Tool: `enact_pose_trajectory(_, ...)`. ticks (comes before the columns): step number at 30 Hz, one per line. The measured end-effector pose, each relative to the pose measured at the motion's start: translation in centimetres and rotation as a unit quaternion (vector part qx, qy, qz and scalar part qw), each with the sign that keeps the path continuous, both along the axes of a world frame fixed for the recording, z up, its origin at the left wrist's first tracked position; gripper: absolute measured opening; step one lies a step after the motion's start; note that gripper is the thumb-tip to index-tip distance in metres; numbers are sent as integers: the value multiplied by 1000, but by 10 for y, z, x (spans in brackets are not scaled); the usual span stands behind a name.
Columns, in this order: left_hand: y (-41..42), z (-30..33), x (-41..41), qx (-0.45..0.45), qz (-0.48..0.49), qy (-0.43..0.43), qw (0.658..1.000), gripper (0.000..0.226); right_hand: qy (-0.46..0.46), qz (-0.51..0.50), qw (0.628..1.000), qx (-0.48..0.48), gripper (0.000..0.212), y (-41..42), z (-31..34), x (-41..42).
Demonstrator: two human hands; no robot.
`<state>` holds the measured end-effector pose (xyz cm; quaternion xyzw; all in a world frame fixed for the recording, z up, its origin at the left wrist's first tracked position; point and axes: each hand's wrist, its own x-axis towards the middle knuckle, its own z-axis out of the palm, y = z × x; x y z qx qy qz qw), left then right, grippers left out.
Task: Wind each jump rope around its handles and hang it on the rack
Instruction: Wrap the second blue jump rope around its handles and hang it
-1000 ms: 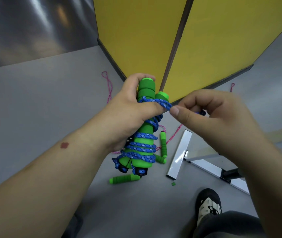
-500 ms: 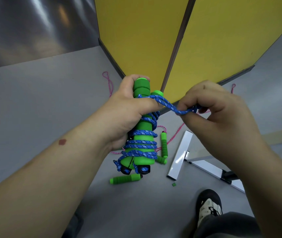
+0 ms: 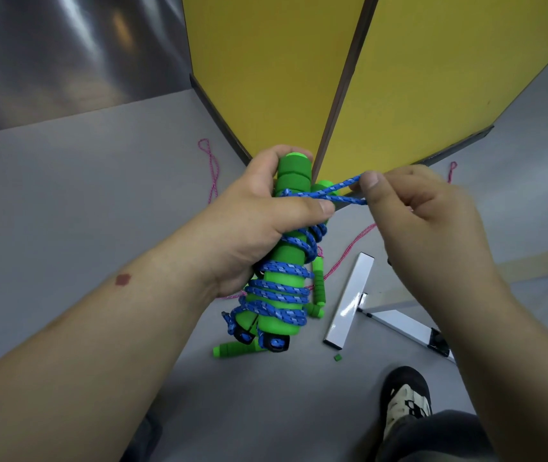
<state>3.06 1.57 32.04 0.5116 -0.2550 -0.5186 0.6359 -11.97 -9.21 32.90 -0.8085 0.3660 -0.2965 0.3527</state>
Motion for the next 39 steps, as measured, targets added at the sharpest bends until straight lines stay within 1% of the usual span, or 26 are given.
enact_pose_trajectory(2, 1, 0, -2, -8, -25, -6, 1000, 55, -24, -17, 998, 53, 14, 0, 2, 1)
enact_pose_trajectory(3, 1, 0, -3, -9, -35, -15, 999, 55, -25, -17, 997, 76, 13, -1, 2, 1)
enact_pose_trajectory(7, 2, 0, -4, -17, -49, -34, 998, 52, -30, 7, 989, 144, 28, -2, 8, -1)
enact_pose_trajectory(9, 3, 0, -4, -27, -44, -41, 998, 52, -13, 28, 985, 172, 33, -4, 12, -3)
enact_pose_trajectory(11, 4, -1, -4, -46, -43, -41, 997, 50, 7, 72, 973, 220, 33, -6, 16, -4)
enact_pose_trajectory(13, 3, -2, -5, -70, -41, -28, 996, 48, 20, 128, 952, 278, 30, -9, 15, -5)
enact_pose_trajectory(14, 2, -2, -6, -83, -38, -22, 996, 47, 23, 144, 941, 306, 33, -10, 13, -5)
enact_pose_trajectory(16, 1, -3, -8, -104, -33, -7, 994, 48, 17, 154, 923, 352, 36, -12, 10, -7)
enact_pose_trajectory(19, -1, -6, -10, -117, -28, 28, 992, 54, -8, 156, 912, 379, 34, -12, 11, -7)
enact_pose_trajectory(21, -4, -8, -13, -104, -11, 32, 994, 57, -17, 147, 920, 363, 34, -11, 13, -9)
enact_pose_trajectory(23, -8, -11, -20, -72, 15, -8, 997, 55, 18, 125, 950, 286, 35, -11, 10, -12)
enact_pose_trajectory(26, -15, -14, -43, -32, 47, -130, 990, 45, 83, 84, 978, 174, 39, -8, 9, -17)
enact_pose_trajectory(28, -21, -16, -58, -17, 85, -210, 974, 53, 102, 68, 987, 109, 34, -6, 8, -20)
enact_pose_trajectory(29, -25, -18, -63, -9, 108, -235, 966, 57, 104, 59, 989, 88, 33, -5, 8, -22)
enact_pose_trajectory(31, -33, -22, -69, 7, 132, -250, 959, 55, 93, 54, 989, 105, 34, -7, 4, -30)
enact_pose_trajectory(34, -44, -32, -78, 33, 125, -264, 956, 44, 92, 41, 982, 159, 36, -11, -2, -44)
enact_pose_trajectory(36, -51, -36, -86, 46, 122, -287, 949, 42, 102, 36, 984, 142, 35, -17, -6, -51)
enact_pose_trajectory(39, -61, -32, -102, 43, 108, -305, 945, 50, 133, 28, 986, 95, 38, -27, -6, -63)
